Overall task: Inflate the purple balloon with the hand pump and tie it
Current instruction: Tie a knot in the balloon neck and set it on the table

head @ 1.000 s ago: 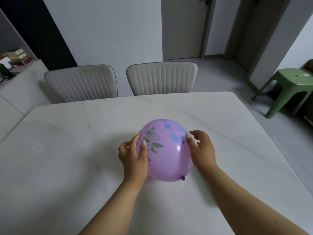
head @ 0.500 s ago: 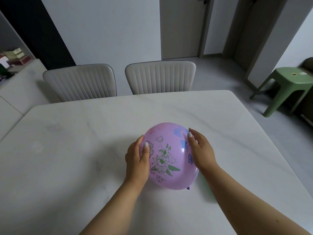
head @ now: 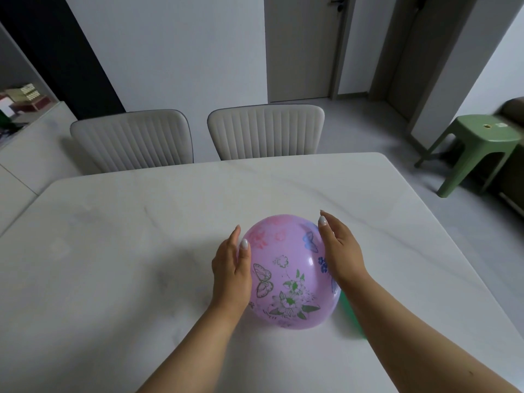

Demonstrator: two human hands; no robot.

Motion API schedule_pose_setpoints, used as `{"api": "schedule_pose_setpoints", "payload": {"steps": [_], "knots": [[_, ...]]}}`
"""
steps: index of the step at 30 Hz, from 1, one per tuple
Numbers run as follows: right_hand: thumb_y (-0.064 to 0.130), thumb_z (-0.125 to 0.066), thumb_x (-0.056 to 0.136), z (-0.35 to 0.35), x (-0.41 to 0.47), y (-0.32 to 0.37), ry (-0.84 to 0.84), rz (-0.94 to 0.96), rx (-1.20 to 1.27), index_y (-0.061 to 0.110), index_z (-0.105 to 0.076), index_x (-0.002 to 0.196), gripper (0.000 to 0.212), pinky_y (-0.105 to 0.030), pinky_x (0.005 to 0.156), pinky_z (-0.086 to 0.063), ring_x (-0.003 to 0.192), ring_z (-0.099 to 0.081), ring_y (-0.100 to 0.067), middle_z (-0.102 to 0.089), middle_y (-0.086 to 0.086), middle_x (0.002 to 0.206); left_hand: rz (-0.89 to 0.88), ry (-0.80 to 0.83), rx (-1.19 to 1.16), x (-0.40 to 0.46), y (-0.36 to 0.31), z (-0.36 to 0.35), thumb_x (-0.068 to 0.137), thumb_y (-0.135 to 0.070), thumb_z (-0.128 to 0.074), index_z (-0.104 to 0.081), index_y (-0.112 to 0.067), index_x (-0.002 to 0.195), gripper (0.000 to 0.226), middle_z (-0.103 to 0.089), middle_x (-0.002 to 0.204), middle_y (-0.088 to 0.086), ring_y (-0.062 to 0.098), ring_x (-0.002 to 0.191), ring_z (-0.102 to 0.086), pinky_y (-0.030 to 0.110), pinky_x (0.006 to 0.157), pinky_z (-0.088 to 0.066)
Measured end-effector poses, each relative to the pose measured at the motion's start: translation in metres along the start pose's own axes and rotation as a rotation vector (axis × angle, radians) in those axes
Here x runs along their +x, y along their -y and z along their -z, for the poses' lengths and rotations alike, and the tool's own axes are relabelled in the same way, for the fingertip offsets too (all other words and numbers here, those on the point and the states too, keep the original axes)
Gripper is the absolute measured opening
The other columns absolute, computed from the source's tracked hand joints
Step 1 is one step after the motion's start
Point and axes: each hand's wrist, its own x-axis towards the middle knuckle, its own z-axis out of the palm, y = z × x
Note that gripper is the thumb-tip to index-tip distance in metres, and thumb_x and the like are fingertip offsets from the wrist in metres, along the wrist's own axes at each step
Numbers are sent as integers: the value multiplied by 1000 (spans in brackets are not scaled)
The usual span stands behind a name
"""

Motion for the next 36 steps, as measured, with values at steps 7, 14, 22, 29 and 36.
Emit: {"api": "schedule_pose_setpoints", "payload": {"steps": [7, 14, 22, 29, 36], "knots": [[48, -35, 94, 5, 2, -1, 0, -13, 49, 29, -46, 135, 46, -27, 106, -30, 131, -42, -11, -48, 8, 142, -6, 48, -74, -2, -4, -9, 83, -70, -18, -32, -32, 149, 77, -36, 150, -8, 10, 140, -29, 37, 117, -25], [49, -34, 94, 15, 10, -4, -19, -34, 52, 27, -48, 134, 47, -26, 102, -31, 130, -44, -14, -49, 6, 142, -17, 87, -117, 6, -13, -14, 91, -59, -23, -34, -29, 148, 66, -35, 150, -9, 3, 137, -31, 26, 115, -25], [47, -35, 95, 22, 10, -5, -13, -15, 38, 27, -49, 133, 45, -24, 100, -31, 127, -45, -12, -50, 7, 140, -29, 69, -122, 8, -10, -13, 81, -74, -17, -31, -33, 149, 81, -33, 151, -14, 6, 141, -28, 37, 118, -26], [48, -36, 94, 24, 7, -4, -1, 4, 31, 30, -50, 131, 43, -24, 97, -32, 115, -46, -5, -51, 8, 138, -28, 55, -124, 4, -8, -11, 81, -77, -18, -30, -36, 149, 80, -33, 149, -19, 8, 141, -29, 40, 117, -28], [47, -37, 94, 22, 4, -2, 2, 17, 48, 30, -51, 130, 42, -24, 97, -33, 114, -49, -5, -54, 9, 132, -33, 47, -101, 1, -7, -12, 82, -73, -18, -30, -35, 149, 78, -34, 150, -16, 8, 141, -28, 40, 117, -28]]}}
